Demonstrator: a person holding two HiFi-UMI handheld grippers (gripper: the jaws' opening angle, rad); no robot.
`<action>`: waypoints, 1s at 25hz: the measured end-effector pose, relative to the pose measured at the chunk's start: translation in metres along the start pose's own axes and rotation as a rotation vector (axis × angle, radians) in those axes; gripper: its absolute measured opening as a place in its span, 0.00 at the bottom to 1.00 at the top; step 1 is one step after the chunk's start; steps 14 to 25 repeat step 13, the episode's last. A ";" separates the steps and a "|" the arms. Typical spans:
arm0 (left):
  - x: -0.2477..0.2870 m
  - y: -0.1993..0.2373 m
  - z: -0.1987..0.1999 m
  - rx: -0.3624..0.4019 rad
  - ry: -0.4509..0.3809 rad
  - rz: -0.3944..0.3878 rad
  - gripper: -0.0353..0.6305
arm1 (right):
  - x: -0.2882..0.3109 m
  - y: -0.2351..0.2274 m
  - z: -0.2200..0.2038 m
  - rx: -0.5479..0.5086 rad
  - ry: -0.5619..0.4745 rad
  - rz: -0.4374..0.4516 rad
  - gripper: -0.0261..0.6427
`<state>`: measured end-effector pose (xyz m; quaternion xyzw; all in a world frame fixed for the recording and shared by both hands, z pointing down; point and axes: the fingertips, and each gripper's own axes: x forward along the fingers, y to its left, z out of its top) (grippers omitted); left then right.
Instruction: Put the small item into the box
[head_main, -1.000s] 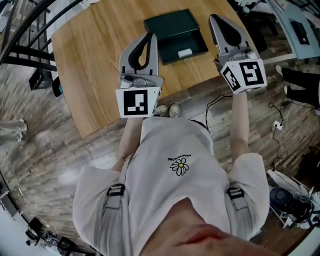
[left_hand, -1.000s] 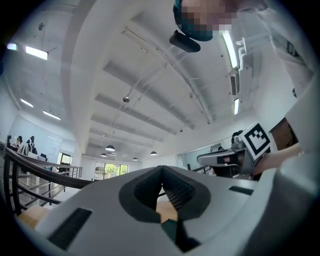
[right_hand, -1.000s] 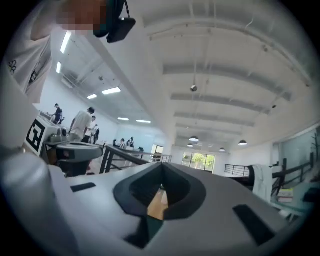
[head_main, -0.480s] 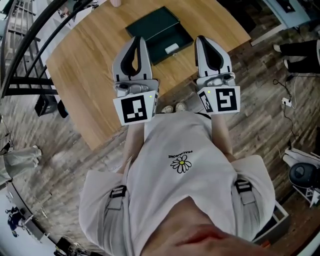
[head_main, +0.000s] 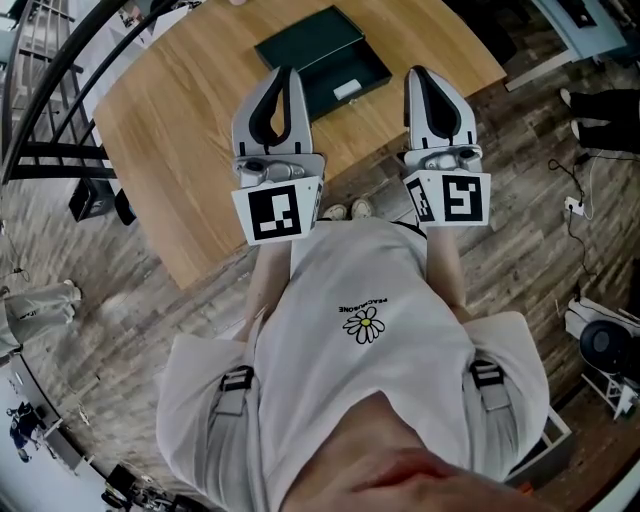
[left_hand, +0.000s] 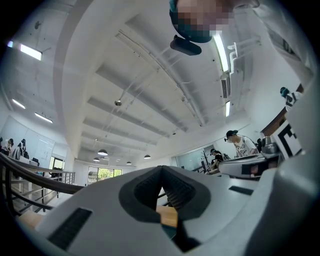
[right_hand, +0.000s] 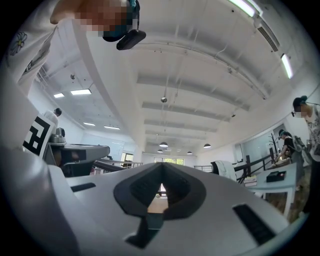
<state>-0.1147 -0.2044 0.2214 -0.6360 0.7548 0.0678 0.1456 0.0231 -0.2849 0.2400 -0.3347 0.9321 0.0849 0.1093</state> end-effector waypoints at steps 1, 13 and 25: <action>0.000 0.001 0.000 -0.001 0.001 0.003 0.08 | 0.000 0.000 0.000 -0.003 0.000 -0.001 0.05; 0.004 -0.006 0.001 0.001 0.001 -0.008 0.08 | -0.003 -0.006 0.003 -0.013 0.004 -0.008 0.05; 0.004 -0.006 0.001 0.001 0.001 -0.008 0.08 | -0.003 -0.006 0.003 -0.013 0.004 -0.008 0.05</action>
